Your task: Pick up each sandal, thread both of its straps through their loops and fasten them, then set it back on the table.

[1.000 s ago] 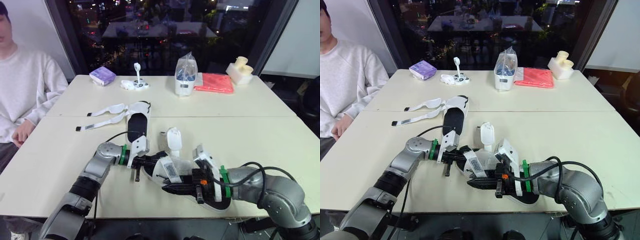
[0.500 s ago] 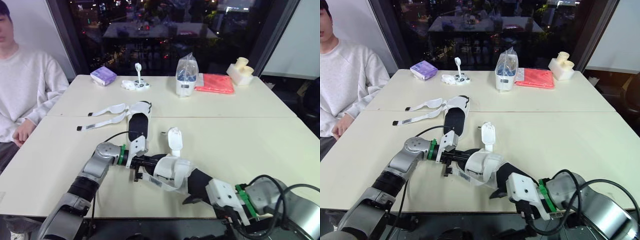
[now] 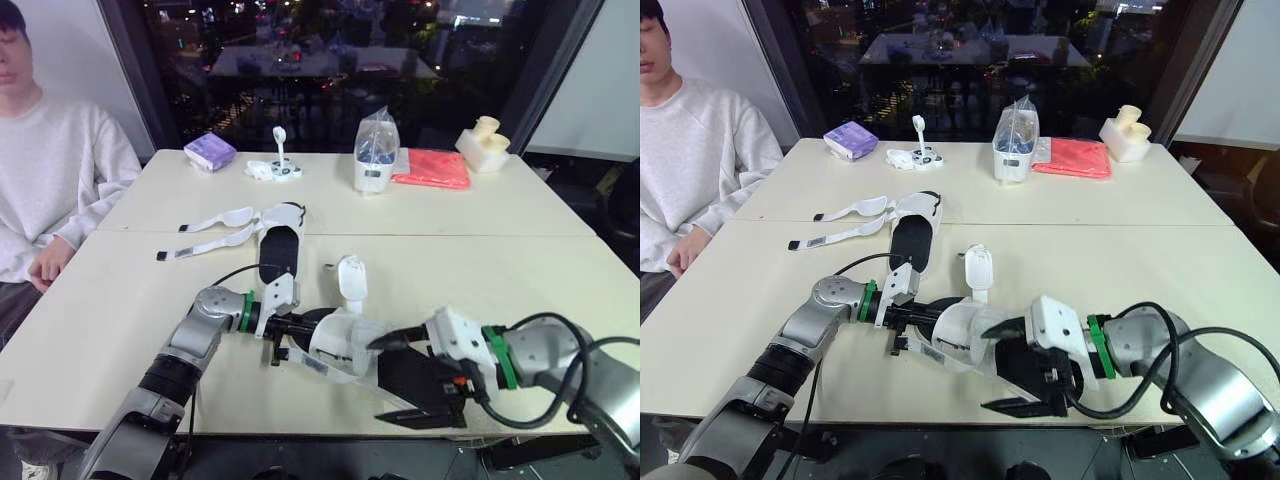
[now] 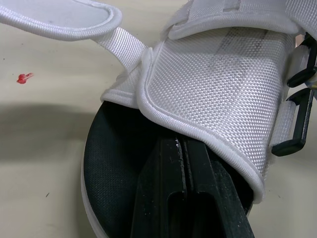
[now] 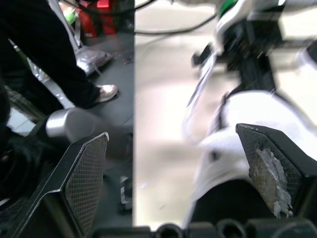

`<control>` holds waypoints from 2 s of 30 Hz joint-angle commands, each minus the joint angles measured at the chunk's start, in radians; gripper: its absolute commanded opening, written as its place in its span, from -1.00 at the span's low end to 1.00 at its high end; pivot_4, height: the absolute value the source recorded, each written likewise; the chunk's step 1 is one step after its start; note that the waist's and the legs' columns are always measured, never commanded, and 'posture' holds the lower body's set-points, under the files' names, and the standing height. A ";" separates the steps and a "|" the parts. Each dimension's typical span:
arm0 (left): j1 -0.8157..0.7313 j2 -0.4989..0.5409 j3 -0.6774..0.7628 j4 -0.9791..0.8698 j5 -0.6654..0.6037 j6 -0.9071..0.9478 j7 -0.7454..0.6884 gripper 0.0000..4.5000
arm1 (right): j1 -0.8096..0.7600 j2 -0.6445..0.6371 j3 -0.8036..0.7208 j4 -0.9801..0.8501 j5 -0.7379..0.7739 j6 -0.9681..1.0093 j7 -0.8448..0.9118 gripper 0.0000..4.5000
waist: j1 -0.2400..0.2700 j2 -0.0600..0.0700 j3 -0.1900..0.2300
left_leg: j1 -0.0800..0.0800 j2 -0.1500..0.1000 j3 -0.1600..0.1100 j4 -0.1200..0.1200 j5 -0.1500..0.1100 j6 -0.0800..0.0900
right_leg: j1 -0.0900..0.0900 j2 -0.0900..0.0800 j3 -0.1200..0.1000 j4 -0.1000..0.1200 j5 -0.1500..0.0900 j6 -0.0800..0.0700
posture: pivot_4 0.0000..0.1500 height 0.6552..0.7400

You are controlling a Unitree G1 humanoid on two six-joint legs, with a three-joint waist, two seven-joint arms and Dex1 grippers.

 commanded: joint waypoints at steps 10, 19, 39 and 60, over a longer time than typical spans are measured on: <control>0.007 0.005 -0.001 -0.032 -0.007 0.019 -0.006 -1.00 | -0.088 -0.016 0.365 0.017 -0.309 -0.108 0.123 0.99 | -0.002 0.000 0.000 | 0.000 0.000 0.000 0.000 0.000 0.000 | 0.000 0.000 0.000 0.000 0.000 0.000 | 1.00 1.00; 0.037 0.021 0.001 -0.068 -0.013 0.044 0.000 -1.00 | 0.150 -0.135 0.194 -0.079 -0.294 -0.291 0.136 0.99 | -0.003 0.000 0.000 | 0.001 0.000 0.001 0.000 0.000 0.000 | 0.001 0.001 0.000 0.001 0.000 0.000 | 1.00 1.00; 0.012 0.005 0.000 -0.043 -0.012 0.041 0.004 -1.00 | -0.195 0.042 0.416 0.166 -0.570 -0.410 0.181 0.99 | -0.001 0.000 0.000 | 0.000 -0.001 0.000 0.001 0.001 -0.001 | 0.001 0.000 -0.001 0.001 0.000 0.000 | 1.00 1.00; 0.050 0.008 -0.009 -0.093 -0.023 0.059 0.019 -1.00 | 0.175 -0.022 -0.068 -0.007 0.133 0.287 0.012 0.99 | -0.001 0.000 0.000 | 0.001 0.000 -0.004 0.001 0.001 -0.001 | 0.003 -0.003 -0.002 0.000 0.000 0.000 | 1.00 1.00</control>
